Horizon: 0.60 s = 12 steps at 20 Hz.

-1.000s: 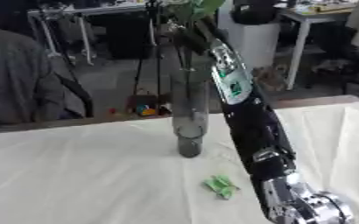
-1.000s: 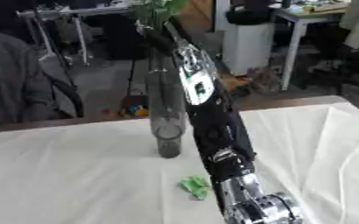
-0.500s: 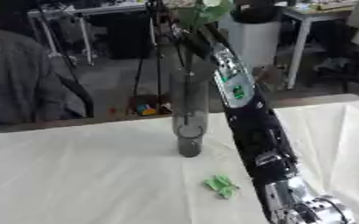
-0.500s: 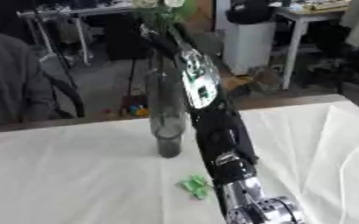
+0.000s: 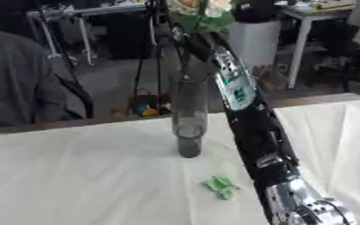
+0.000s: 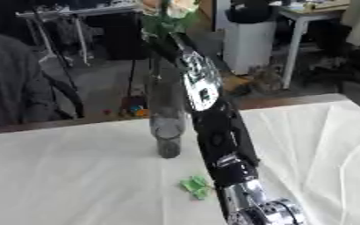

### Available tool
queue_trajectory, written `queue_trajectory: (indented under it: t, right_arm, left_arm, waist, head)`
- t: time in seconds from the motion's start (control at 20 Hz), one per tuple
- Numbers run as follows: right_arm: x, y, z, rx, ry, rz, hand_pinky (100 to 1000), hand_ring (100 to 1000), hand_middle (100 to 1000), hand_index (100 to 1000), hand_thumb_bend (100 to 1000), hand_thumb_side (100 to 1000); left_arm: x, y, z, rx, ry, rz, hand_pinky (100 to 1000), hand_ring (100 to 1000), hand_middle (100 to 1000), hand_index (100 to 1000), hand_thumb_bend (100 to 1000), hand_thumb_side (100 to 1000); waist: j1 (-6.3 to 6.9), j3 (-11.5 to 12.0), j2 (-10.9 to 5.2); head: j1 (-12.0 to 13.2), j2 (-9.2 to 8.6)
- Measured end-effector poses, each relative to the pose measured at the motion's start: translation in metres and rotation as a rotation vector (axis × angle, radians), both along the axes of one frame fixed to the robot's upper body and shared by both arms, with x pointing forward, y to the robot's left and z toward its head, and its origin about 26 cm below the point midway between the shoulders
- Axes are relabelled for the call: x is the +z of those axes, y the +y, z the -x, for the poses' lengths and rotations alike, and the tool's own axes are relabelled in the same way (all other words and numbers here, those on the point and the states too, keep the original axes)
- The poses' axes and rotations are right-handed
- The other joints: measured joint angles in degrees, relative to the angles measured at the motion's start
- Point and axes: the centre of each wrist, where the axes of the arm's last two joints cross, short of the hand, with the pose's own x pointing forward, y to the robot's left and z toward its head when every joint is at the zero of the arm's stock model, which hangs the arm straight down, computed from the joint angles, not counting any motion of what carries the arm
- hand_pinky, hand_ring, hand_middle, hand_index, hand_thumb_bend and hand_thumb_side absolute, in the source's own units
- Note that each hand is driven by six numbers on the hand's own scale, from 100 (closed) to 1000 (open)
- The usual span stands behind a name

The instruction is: Arrange flowers into the vase.

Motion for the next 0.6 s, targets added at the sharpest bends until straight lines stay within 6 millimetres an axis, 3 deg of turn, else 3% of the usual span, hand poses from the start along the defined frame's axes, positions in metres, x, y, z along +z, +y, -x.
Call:
queue_trajectory:
  t: [0.6]
  right_arm:
    - [-0.0024, -0.0009, -0.0012, 0.012, 0.068, 0.133, 776, 787, 819, 575, 160, 856]
  left_arm:
    - [0.0000, 0.0000, 0.0000, 0.000, 0.000, 0.000, 760, 711, 621, 765, 611, 943]
  waist:
    - [-0.01, -0.1, 0.00]
  head:
    - [0.0, 0.00]
